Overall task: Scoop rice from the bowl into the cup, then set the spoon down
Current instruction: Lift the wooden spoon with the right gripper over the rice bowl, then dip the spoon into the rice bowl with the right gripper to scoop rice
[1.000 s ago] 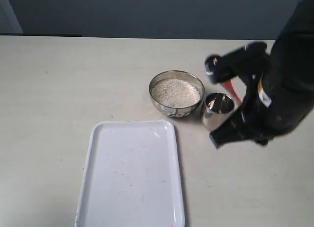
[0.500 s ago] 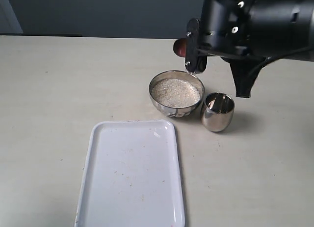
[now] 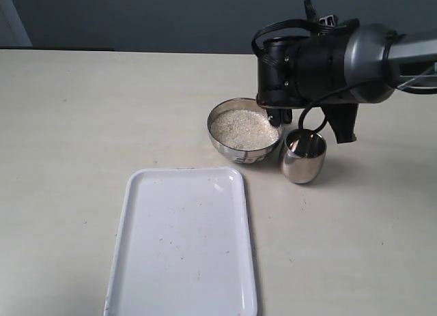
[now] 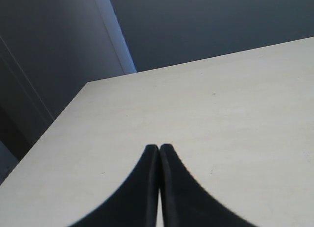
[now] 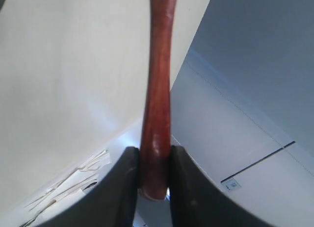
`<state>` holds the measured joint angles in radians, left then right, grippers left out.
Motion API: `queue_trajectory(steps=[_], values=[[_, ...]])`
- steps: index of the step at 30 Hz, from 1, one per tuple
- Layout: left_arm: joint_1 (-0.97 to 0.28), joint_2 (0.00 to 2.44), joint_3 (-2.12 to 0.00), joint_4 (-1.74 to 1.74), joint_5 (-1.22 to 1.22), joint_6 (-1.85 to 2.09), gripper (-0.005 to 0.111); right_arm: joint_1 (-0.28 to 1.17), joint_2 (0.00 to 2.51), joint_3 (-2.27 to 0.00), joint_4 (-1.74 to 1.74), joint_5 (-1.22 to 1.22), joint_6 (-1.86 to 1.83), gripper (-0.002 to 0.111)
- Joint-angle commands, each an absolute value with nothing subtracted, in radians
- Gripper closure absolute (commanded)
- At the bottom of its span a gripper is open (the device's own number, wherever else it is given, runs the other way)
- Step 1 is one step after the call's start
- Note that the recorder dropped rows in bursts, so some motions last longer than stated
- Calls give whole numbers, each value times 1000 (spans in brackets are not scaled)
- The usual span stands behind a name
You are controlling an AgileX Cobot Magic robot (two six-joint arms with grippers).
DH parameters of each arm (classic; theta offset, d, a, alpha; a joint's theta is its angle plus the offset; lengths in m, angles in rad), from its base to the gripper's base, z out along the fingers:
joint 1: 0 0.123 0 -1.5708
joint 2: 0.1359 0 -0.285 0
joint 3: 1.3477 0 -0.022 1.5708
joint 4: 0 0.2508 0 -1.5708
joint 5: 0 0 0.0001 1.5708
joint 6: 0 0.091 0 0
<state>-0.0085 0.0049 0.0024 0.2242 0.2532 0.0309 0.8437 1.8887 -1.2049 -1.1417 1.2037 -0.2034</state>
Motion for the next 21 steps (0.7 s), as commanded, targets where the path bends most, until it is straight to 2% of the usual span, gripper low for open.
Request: queue_trajectory(steps=[1, 21], values=[[-2, 0, 0, 224, 242, 26, 106, 838, 1913, -1213, -1165, 1177, -230, 108], [-2, 0, 0, 224, 242, 26, 106, 838, 1991, -1213, -1285, 1112, -231, 108]])
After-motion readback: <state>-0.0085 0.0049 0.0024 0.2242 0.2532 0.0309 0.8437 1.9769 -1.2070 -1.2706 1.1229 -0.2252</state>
